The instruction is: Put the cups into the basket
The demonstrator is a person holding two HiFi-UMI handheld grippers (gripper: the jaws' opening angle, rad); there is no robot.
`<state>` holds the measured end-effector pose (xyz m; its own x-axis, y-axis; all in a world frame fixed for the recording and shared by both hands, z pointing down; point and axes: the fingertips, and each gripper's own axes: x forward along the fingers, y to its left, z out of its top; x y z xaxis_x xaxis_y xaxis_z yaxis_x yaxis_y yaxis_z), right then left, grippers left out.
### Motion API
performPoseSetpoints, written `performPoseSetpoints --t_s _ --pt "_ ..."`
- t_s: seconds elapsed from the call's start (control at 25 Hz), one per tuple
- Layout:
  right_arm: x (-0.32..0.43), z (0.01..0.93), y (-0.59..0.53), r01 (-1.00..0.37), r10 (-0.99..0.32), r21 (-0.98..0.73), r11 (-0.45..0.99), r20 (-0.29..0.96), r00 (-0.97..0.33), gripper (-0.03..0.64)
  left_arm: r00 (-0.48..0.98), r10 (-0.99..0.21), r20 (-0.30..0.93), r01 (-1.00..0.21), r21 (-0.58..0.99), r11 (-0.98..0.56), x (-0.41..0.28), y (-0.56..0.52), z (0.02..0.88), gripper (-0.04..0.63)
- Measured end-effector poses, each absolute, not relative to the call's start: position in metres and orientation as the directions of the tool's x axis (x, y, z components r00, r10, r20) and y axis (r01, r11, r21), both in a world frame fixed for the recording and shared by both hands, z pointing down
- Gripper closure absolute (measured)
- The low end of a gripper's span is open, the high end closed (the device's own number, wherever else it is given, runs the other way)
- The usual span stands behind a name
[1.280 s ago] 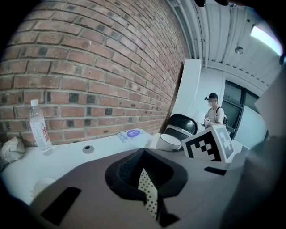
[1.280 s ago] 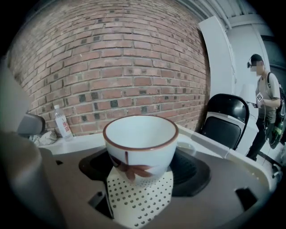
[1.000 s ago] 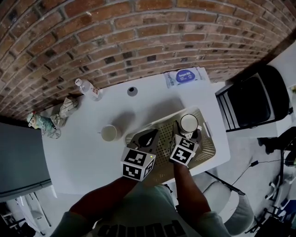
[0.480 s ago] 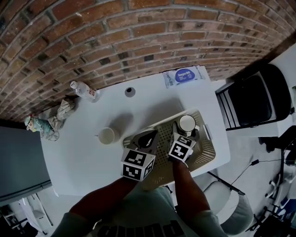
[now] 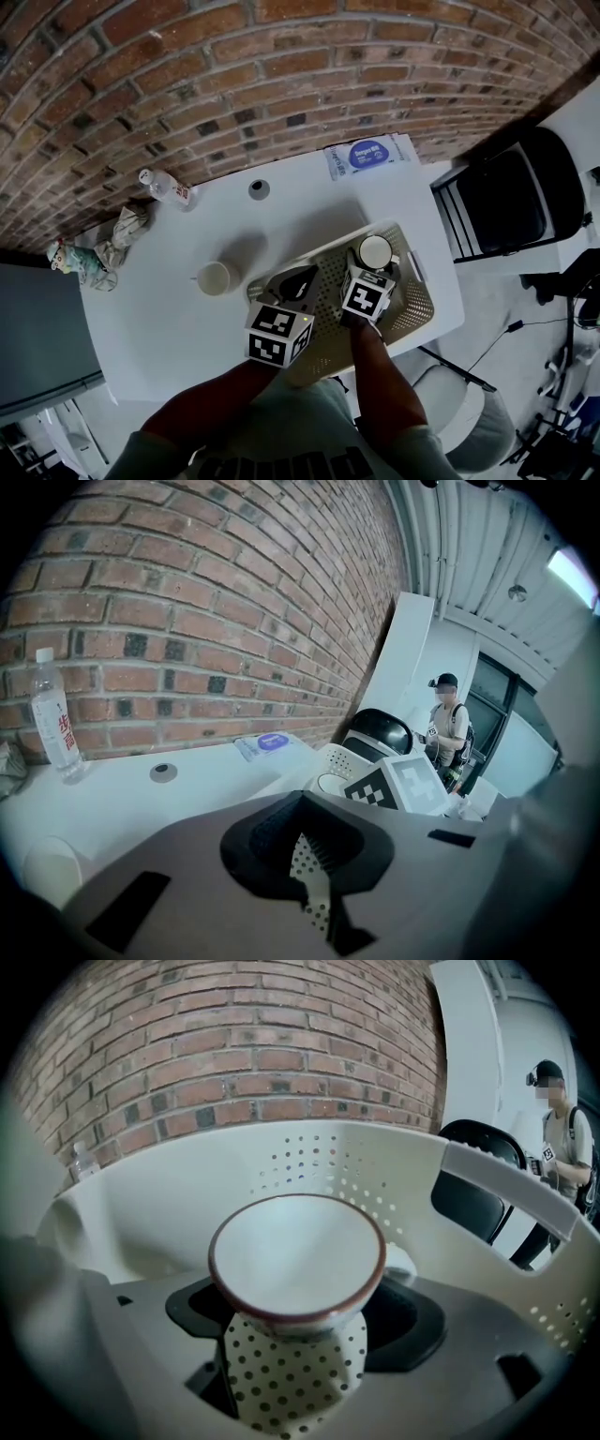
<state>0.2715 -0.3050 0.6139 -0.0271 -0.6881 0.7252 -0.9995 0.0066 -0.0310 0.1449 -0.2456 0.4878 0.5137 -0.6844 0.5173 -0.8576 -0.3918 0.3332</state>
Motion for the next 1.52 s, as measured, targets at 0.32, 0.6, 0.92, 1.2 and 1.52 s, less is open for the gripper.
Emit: performPoseSetpoints --t_s 0.32,0.6,0.92,1.2,1.52 --pt "0.273 0.621 -0.292 -0.988 -0.58 -0.128 -0.083 0.813 -0.056 0.242 0.523 -0.691 0.499 -0.852 0.338 -0.401 0.145 -0.24 0.481 0.591" --pt "0.265 0.601 -0.27 -0.95 -0.562 -0.256 -0.176 0.819 -0.117 0.242 0.524 -0.708 0.473 -0.851 0.334 -0.406 0.141 -0.234 0.47 0.592" --pt "0.24 0.545 -0.257 -0.932 -0.665 -0.342 -0.122 0.725 -0.179 0.244 0.504 -0.746 0.434 -0.86 0.334 -0.386 0.121 -0.219 0.453 0.592" --pt "0.201 0.504 -0.224 -0.921 -0.719 -0.389 -0.022 0.646 -0.256 0.245 0.456 -0.801 0.388 -0.88 0.33 -0.341 0.079 -0.196 0.433 0.592" --pt "0.139 0.453 -0.187 -0.943 -0.784 -0.276 0.183 0.538 -0.31 0.465 0.38 -0.854 0.356 -0.909 0.313 -0.274 0.015 -0.161 0.416 0.592"
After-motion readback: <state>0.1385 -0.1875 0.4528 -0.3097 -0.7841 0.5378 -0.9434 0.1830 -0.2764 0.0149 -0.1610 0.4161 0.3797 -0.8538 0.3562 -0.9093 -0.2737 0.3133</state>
